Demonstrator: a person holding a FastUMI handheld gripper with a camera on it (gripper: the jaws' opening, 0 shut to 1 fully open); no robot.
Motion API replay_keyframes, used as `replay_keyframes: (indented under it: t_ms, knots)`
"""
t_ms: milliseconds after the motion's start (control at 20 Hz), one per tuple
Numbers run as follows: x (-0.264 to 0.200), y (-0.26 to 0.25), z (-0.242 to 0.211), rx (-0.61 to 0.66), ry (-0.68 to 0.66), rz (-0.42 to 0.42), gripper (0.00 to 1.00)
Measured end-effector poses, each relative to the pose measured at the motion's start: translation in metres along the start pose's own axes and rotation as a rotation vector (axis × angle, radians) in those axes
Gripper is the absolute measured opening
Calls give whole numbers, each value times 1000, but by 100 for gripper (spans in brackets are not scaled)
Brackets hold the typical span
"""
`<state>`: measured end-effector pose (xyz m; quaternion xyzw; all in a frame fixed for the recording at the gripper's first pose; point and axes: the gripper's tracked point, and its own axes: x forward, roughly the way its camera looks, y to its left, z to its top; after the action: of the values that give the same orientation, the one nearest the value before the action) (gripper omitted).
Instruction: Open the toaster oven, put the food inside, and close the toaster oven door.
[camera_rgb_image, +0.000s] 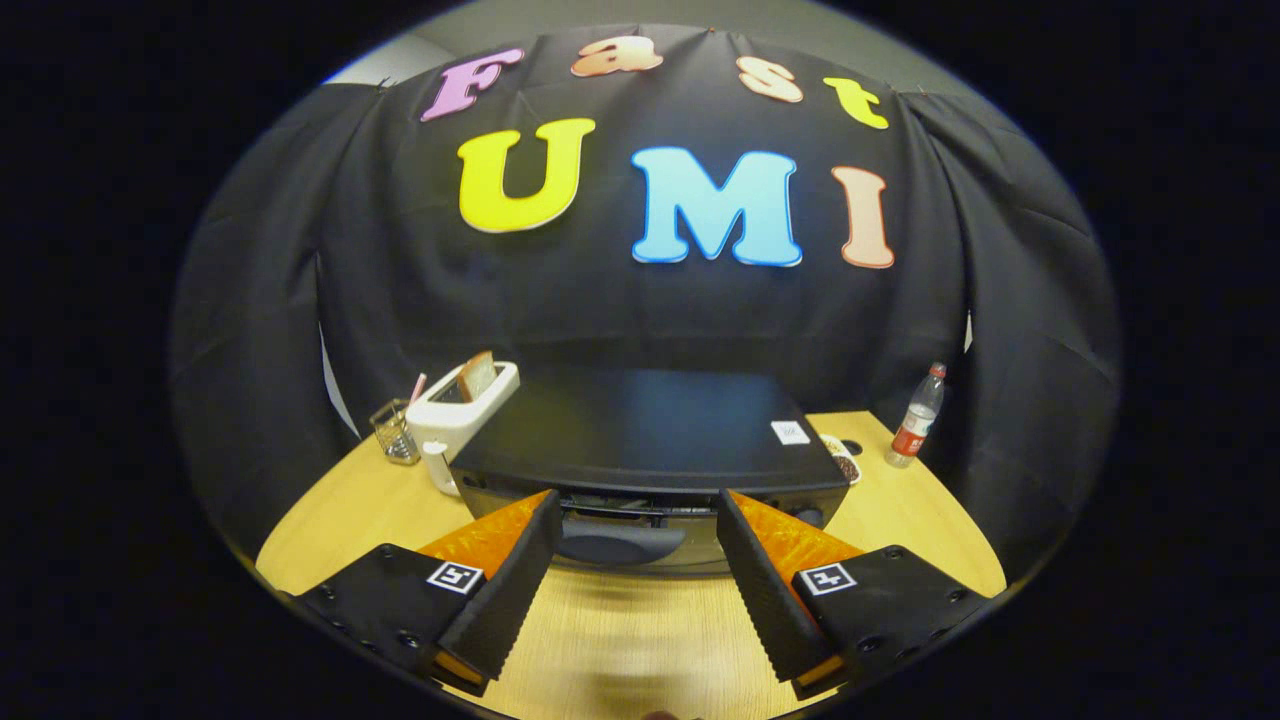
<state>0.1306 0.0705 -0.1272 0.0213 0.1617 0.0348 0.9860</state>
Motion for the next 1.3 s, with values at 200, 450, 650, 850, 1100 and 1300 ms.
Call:
replay_keyframes:
  t_ms: [200,450,650,850,1100,1300]
  knots:
    - [-28,-11,39,0,-89,7,99]
    - [-84,-31,90,-12,-253,-3,98]
    - [-127,-49,104,-15,-290,-20,98]
    - [-158,-59,90,0,-277,-36,98]
    - [-176,-54,91,-50,-304,-42,98]
    - [-181,-43,95,-91,-335,-27,98]
